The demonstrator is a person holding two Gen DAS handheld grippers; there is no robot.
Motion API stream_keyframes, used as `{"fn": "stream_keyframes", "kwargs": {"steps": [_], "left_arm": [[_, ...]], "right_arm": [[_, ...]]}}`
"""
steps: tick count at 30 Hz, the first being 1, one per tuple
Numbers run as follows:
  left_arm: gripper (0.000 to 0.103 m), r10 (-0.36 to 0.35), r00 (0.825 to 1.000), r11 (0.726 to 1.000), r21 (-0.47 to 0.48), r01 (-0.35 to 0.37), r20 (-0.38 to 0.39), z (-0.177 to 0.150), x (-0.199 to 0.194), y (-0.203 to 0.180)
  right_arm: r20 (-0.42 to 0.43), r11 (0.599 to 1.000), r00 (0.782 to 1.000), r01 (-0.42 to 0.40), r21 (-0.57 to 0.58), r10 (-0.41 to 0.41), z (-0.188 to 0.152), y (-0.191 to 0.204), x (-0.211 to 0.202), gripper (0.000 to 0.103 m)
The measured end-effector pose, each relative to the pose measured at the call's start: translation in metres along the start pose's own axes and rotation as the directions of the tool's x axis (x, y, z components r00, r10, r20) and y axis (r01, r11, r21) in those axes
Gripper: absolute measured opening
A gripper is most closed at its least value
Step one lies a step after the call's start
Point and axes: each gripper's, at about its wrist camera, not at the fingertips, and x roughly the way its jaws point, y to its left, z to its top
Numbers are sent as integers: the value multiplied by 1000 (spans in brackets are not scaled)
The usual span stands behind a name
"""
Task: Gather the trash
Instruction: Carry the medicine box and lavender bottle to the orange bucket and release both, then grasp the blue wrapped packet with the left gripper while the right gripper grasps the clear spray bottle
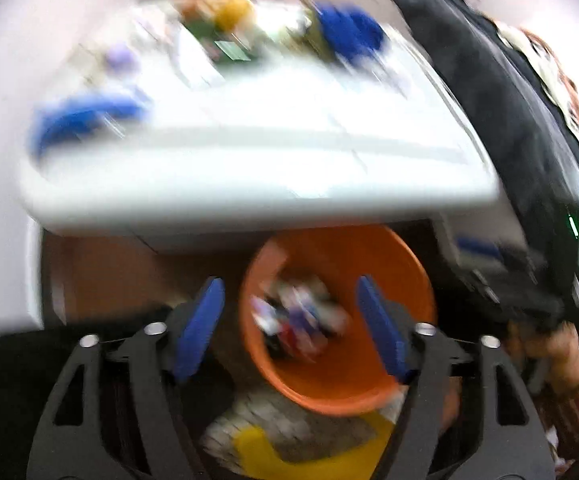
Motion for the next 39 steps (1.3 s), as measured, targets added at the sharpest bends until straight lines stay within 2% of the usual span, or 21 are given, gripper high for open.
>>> {"fn": "stream_keyframes", "kwargs": {"steps": [1,2,5,8,10,14,19,23,25,27,28,29,32,34,36,39], "left_arm": [[75,46,998,999,-13,-45,50,12,-10,13],[76,63,995,998,-9,-63,73,21,-15,22],[77,94,989,991,78,-104,118,54,-33,49],[77,75,992,965,242,-97,101,82,-42,61],[77,73,995,925,368,-90,61,94,-34,67],[77,111,994,853,513,-99,8,100,-3,83],[77,94,994,816,576,-50,-47,105,37,106],[77,120,992,806,588,-68,-50,111,59,117],[78,132,990,811,580,-78,-50,114,69,121],[73,91,994,851,523,-50,-53,118,70,127],[62,82,995,864,502,-45,-52,119,70,128],[58,61,997,883,468,-29,-54,119,70,129],[48,88,996,916,396,-68,-33,120,67,127],[36,85,996,937,342,-68,-35,123,62,125],[34,39,998,963,268,-23,-56,130,60,123],[34,30,998,967,254,-15,-57,136,58,104]], "right_arm": [[5,1000,1000,-5,-3,5,3,-1,-1,78],[8,1000,1000,-8,-9,8,3,0,-2,80],[17,1000,1000,-13,-20,13,7,1,-4,82],[26,1000,999,-22,-16,22,9,1,-6,82],[31,1000,999,-26,-12,26,10,-1,-7,82],[24,1000,1000,-8,-5,8,12,-3,-1,85],[-22,1000,1000,10,15,-10,14,-7,14,85],[-49,1000,999,10,14,-9,19,-2,24,85],[-57,1000,998,8,7,-8,20,1,28,85],[-62,1000,998,4,-2,-4,22,5,30,85],[-63,1000,998,-1,-3,1,23,6,31,85],[-62,1000,998,-8,-2,8,24,7,31,85],[-58,1000,998,-22,2,22,25,8,30,85],[-49,1000,998,-29,5,29,25,9,28,85],[-34,999,999,-35,10,36,25,8,24,85],[-15,999,999,-40,27,41,26,4,17,87]]}}
